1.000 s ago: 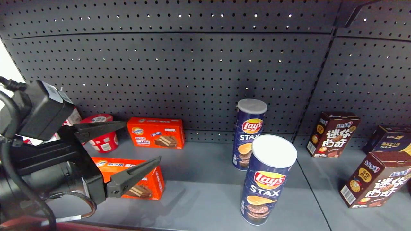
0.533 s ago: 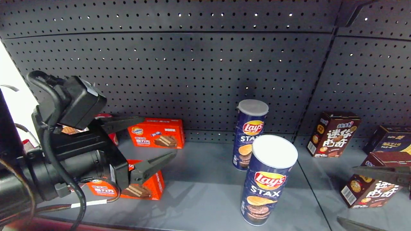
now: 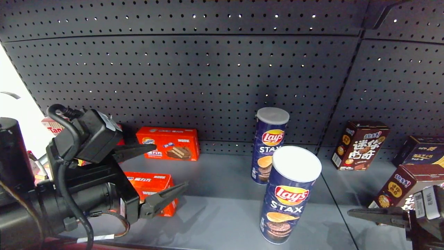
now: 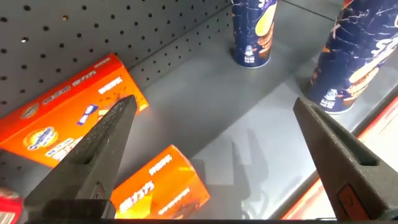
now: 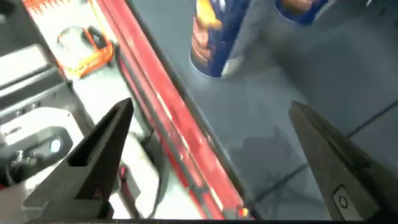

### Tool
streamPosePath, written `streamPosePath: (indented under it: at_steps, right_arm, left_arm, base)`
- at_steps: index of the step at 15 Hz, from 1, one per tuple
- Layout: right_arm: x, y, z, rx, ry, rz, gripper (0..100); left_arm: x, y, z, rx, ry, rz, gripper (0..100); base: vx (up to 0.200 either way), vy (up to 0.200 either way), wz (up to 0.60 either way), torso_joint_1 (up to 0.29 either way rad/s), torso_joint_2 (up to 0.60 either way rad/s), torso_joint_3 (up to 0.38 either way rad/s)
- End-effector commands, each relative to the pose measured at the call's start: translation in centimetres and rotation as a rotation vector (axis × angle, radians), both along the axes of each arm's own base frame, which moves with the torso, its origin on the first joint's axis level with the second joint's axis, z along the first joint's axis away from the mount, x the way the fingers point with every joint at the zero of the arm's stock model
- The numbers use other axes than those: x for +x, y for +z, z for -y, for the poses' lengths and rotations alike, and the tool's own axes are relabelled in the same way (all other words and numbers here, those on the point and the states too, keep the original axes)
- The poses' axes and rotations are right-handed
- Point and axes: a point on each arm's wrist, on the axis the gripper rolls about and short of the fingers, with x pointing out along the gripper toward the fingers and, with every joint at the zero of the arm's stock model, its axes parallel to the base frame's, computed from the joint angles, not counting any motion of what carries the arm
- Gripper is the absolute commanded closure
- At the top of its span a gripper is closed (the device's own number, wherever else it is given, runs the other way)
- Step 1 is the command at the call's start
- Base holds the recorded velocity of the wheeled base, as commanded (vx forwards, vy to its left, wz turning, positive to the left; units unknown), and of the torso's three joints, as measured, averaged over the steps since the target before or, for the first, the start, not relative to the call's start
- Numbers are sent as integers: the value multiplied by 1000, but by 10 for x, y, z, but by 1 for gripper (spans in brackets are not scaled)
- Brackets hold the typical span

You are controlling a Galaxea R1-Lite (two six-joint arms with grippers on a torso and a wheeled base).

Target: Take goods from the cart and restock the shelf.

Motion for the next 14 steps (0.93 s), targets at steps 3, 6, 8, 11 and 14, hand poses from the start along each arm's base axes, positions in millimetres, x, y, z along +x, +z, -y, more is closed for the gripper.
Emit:
streamPosePath:
  at_steps: [3,6,8,11,14]
  right_arm:
    - [4,4,6,9,-123,59,0]
    - [0,6,10,15,-166,91,0]
    - [-3,8,13,25,-175,102,0]
    - [-6,7,14,51,-174,82,0]
    - [-12,0,19,44,-171,86,0]
  left_arm:
    - [-3,4,-3,-7,6,16,0]
    - [-2,6,-3,-11,8,21,0]
    - [-1,5,-5,-12,20,18,0]
    - [-1,5,-5,-12,20,18,0]
    - [1,6,-3,-12,20,18,0]
  base:
    - [0,0,0,0,0,0]
    - [0,0,0,0,0,0]
    - [0,0,0,0,0,0]
    - [0,0,0,0,0,0]
    - [0,0,0,0,0,0]
